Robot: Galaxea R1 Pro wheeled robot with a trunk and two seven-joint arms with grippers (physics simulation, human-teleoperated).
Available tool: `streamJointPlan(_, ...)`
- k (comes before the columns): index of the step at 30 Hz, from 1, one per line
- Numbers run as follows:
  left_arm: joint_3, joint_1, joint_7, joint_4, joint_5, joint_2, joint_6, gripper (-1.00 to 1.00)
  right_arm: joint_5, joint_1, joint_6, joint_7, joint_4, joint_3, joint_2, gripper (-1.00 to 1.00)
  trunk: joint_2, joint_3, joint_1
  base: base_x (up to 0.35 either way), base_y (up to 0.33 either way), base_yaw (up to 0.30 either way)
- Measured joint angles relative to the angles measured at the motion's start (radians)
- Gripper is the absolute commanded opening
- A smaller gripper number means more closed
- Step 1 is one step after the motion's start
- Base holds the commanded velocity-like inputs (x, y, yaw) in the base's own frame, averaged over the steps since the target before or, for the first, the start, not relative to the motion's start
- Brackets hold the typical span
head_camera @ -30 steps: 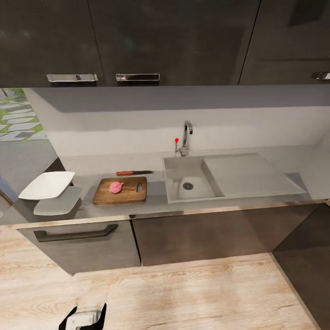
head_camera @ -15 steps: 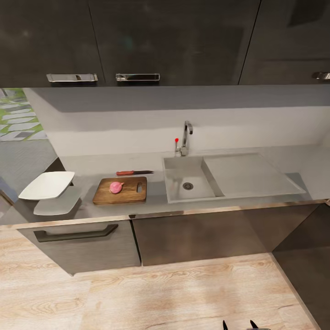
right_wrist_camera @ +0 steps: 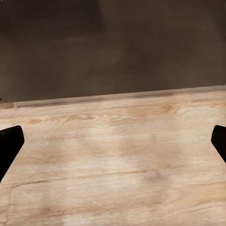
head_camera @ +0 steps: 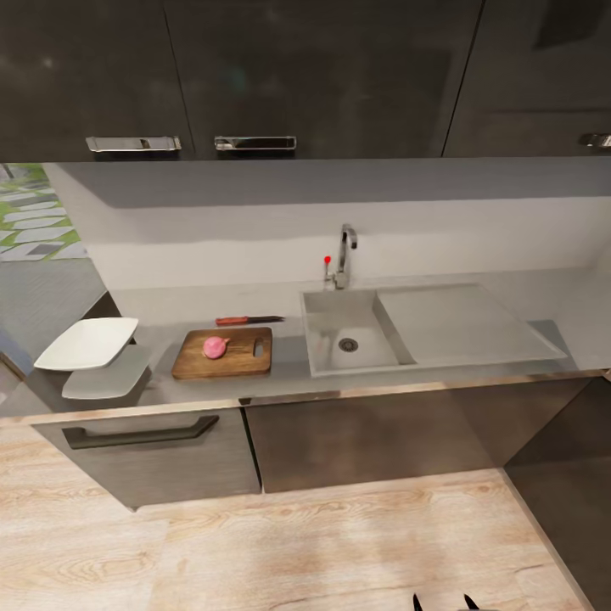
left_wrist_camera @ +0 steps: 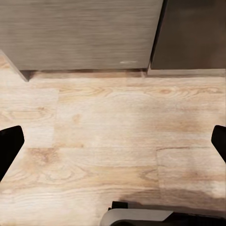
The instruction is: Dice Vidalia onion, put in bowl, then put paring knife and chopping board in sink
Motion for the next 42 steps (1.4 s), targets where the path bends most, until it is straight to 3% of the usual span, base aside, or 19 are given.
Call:
streamJointPlan(16, 0.0, 0.0, 0.0, 0.006, 0.001, 0.001, 0.0, 1.0, -0.002, 0.0, 0.0, -0.001, 0.0, 0.002, 0.003, 1.0, 0.0, 0.017, 0.0, 0.051, 0.034, 0.0)
streamJointPlan(33, 0.0, 0.0, -0.001, 0.006, 0.001, 0.001, 0.0, 1.0, -0.002, 0.0, 0.0, -0.001, 0.0, 0.002, 0.003, 1.0, 0.0, 0.044, 0.0, 0.161, 0.261, 0.0)
streamJointPlan(42, 0.0, 0.0, -0.001, 0.006, 0.001, 0.001, -0.001, 1.0, -0.002, 0.0, 0.0, -0.001, 0.0, 0.002, 0.003, 1.0, 0.0, 0.059, 0.0, -0.161, 0.252, 0.0)
